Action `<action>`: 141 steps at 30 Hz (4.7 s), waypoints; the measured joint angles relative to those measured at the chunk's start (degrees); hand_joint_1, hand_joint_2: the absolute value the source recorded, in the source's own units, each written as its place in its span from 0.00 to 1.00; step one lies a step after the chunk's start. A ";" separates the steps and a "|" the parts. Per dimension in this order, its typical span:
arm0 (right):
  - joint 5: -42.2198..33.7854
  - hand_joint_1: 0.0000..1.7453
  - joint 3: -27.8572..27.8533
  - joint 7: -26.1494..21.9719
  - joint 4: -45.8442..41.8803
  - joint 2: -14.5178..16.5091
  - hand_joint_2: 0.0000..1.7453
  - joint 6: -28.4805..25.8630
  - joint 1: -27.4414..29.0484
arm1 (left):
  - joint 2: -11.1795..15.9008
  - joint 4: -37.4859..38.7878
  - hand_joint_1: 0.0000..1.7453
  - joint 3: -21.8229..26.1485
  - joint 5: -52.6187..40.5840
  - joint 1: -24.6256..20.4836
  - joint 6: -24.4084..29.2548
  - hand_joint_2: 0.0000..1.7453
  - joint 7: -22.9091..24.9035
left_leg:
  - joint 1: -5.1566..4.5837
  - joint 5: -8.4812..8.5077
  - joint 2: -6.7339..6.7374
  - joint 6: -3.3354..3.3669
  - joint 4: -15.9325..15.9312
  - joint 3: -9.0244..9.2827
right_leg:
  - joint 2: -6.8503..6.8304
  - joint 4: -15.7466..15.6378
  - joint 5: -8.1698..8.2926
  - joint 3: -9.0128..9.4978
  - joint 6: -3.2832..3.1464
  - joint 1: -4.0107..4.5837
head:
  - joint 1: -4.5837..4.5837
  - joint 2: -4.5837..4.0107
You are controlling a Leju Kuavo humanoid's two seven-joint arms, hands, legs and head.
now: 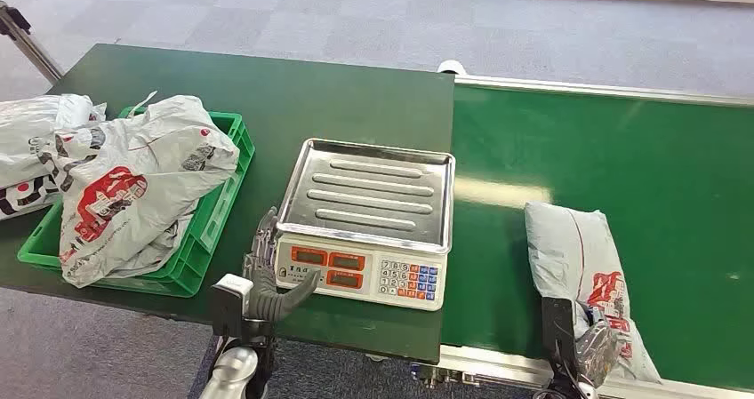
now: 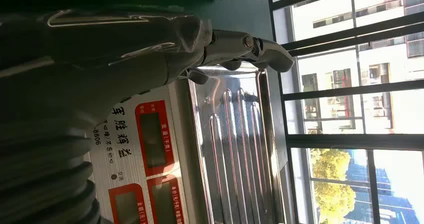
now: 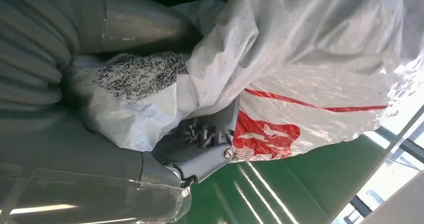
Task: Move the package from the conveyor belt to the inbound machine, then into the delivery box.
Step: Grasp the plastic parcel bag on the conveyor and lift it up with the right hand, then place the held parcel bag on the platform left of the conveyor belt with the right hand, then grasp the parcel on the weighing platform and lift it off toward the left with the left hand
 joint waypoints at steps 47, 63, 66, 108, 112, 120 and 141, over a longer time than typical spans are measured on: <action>-9.99 1.00 26.83 -15.71 -54.17 4.02 1.00 -6.78 6.74 | -0.33 0.61 0.00 -1.13 2.12 -3.19 -1.11 1.00 0.01 | -0.02 0.00 0.02 0.00 0.00 -0.03 | 0.04 0.00 0.01 -0.06 0.00 -0.01 | -0.01 0.00; 22.52 1.00 28.91 -11.16 -30.95 5.54 1.00 -6.79 -4.72 | -0.37 1.38 0.00 -1.08 3.51 -4.39 -1.90 1.00 0.00 | 0.02 0.05 0.09 0.00 -0.01 0.02 | 0.09 0.02 0.04 0.02 -0.01 0.02 | 0.01 0.00; 30.34 1.00 29.35 -3.40 -17.31 4.99 1.00 -6.79 -11.32 | -0.18 1.18 0.00 -1.04 3.95 -3.97 -1.87 1.00 0.00 | 0.01 0.08 0.05 0.01 0.00 0.02 | 0.07 0.02 0.05 0.03 0.00 0.01 | 0.01 0.00; 13.74 0.06 36.99 -15.67 23.51 6.63 1.00 9.42 -26.99 | 1.57 -0.08 0.00 -0.13 5.14 -1.68 -2.87 1.00 0.00 | 0.02 0.04 0.27 -0.01 0.00 0.26 | 0.22 0.02 0.08 0.14 -0.06 0.02 | -0.01 0.00; 13.06 0.00 37.13 -15.68 23.51 6.63 1.00 9.80 -26.98 | 1.67 -0.09 0.00 -0.11 5.14 -1.53 -2.80 1.00 0.00 | 0.02 0.04 0.27 -0.01 0.00 0.26 | 0.22 0.02 0.08 0.14 -0.06 0.02 | 0.01 0.00; -2.16 0.00 39.48 -15.71 20.07 5.75 1.00 13.08 -24.60 | 1.69 -0.58 0.00 -0.11 5.10 -0.99 -1.87 1.00 0.00 | 0.02 0.04 0.25 -0.01 0.00 0.26 | 0.21 0.02 0.08 0.13 -0.06 0.02 | -0.01 0.00; -34.34 0.00 56.22 -15.86 -23.38 -4.91 1.00 12.86 -6.46 | 1.68 1.13 0.00 -0.71 4.87 -3.87 -2.00 1.00 0.00 | 0.01 0.03 0.24 -0.01 0.00 0.12 | 0.21 0.02 0.08 -0.01 -0.05 0.01 | 0.01 0.00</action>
